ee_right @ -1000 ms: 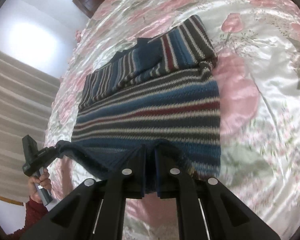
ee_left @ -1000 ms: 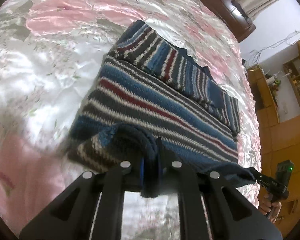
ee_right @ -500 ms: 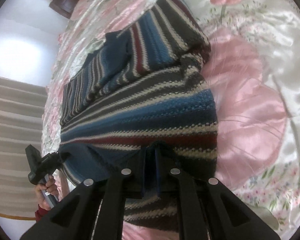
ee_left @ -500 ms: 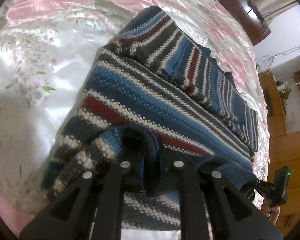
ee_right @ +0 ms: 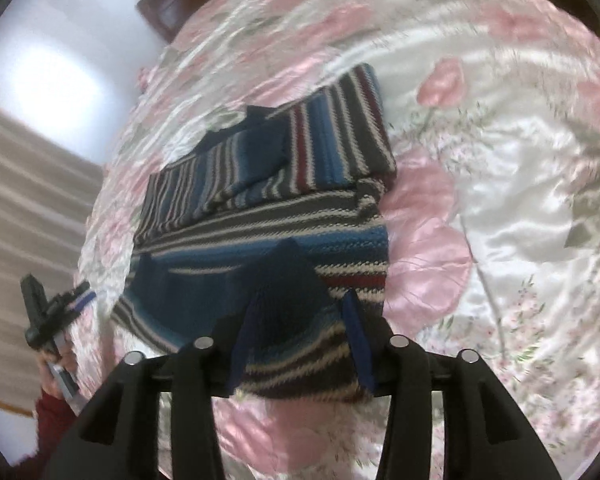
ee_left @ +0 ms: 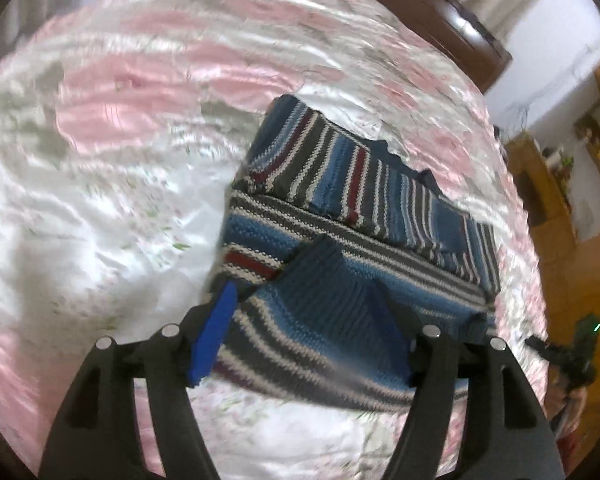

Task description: Fold small clothes

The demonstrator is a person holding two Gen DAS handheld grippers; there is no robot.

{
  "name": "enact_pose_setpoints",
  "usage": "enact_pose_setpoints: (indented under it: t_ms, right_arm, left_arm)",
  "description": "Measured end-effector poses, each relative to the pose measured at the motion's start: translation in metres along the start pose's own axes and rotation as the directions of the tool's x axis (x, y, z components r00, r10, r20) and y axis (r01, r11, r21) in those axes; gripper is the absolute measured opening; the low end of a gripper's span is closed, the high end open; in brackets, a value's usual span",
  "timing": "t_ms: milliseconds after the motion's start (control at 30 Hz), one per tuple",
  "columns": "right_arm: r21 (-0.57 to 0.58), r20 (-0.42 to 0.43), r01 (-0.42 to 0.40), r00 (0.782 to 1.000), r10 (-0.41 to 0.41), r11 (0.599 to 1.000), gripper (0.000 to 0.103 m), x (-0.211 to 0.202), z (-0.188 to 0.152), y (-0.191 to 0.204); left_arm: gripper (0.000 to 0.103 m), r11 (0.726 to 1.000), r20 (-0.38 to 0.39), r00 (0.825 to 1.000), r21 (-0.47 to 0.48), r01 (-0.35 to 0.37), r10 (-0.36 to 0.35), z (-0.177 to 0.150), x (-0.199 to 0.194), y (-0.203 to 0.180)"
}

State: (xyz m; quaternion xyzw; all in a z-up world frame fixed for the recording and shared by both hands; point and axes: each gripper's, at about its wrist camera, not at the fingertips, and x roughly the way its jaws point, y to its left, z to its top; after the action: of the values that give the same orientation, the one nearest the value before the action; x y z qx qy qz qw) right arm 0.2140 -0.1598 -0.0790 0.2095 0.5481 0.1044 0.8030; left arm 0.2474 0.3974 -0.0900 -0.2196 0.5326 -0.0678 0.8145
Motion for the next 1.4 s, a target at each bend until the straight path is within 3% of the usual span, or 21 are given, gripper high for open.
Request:
enact_pose_setpoints:
  t_ms: [167, 300, 433, 567, 733, 767, 833, 867, 900, 967, 1033, 1233, 1400]
  right_arm:
    - [-0.145, -0.01, 0.063, 0.998, -0.065, 0.987, 0.068, 0.002, -0.003, 0.026]
    - [-0.193, -0.037, 0.06, 0.997, -0.068, 0.979, 0.076, 0.024, 0.004, 0.034]
    - [-0.198, -0.091, 0.05, 0.993, -0.069, 0.979, 0.078, 0.059, 0.017, 0.032]
    - [-0.222, -0.156, 0.042, 0.985, -0.078, 0.974, 0.081, 0.093, 0.024, 0.03]
    - [-0.256, -0.212, 0.046, 0.972, -0.102, 0.966, 0.081, 0.121, 0.02, 0.027]
    - [-0.263, -0.213, 0.04, 0.972, -0.099, 0.964, 0.078, 0.123, 0.019, 0.028]
    - [-0.281, -0.207, 0.029, 0.974, -0.09, 0.959, 0.059, 0.124, 0.016, 0.031]
    - [-0.284, -0.207, 0.026, 0.974, -0.088, 0.958, 0.04, 0.124, 0.014, 0.032]
    - [-0.292, -0.206, 0.027, 0.974, -0.09, 0.956, 0.026, 0.124, 0.013, 0.034]
    - [-0.297, -0.198, 0.024, 0.976, -0.087, 0.955, 0.011, 0.121, 0.012, 0.036]
    - [-0.282, -0.179, -0.001, 0.982, -0.051, 0.959, 0.011, 0.109, 0.01, 0.035]
    - [-0.241, -0.112, -0.058, 0.993, 0.032, 0.969, 0.01, 0.07, 0.006, 0.035]
    - [-0.246, -0.108, -0.048, 0.994, 0.022, 0.968, 0.01, 0.064, -0.003, 0.036]
  left_arm:
    - [0.072, 0.988, -0.016, 0.998, 0.149, -0.05, 0.053, 0.0, 0.004, -0.016]
    - [0.073, 0.978, -0.071, 0.996, 0.204, -0.033, 0.049, 0.007, 0.037, -0.027]
    - [0.073, 0.97, -0.122, 0.99, 0.241, -0.033, 0.064, 0.014, 0.075, -0.029]
    - [0.073, 0.967, -0.173, 0.984, 0.255, 0.013, 0.032, 0.019, 0.103, -0.03]
    - [0.073, 0.952, -0.211, 0.974, 0.306, -0.012, 0.08, 0.021, 0.131, -0.03]
    - [0.073, 0.948, -0.212, 0.973, 0.317, -0.015, 0.086, 0.021, 0.134, -0.031]
    - [0.069, 0.942, -0.218, 0.972, 0.334, -0.012, 0.089, 0.02, 0.138, -0.034]
    - [0.066, 0.938, -0.219, 0.971, 0.347, -0.011, 0.092, 0.018, 0.139, -0.036]
    - [0.053, 0.935, -0.221, 0.971, 0.355, -0.01, 0.094, 0.016, 0.14, -0.038]
    - [0.037, 0.929, -0.233, 0.967, 0.369, -0.007, 0.099, 0.013, 0.14, -0.041]
    - [0.013, 0.926, -0.231, 0.968, 0.377, -0.005, 0.099, 0.011, 0.136, -0.042]
    - [0.009, 0.937, -0.186, 0.983, 0.344, 0.054, 0.012, 0.006, 0.101, -0.043]
    - [0.009, 0.935, -0.164, 0.987, 0.35, 0.059, -0.001, -0.009, 0.084, -0.04]
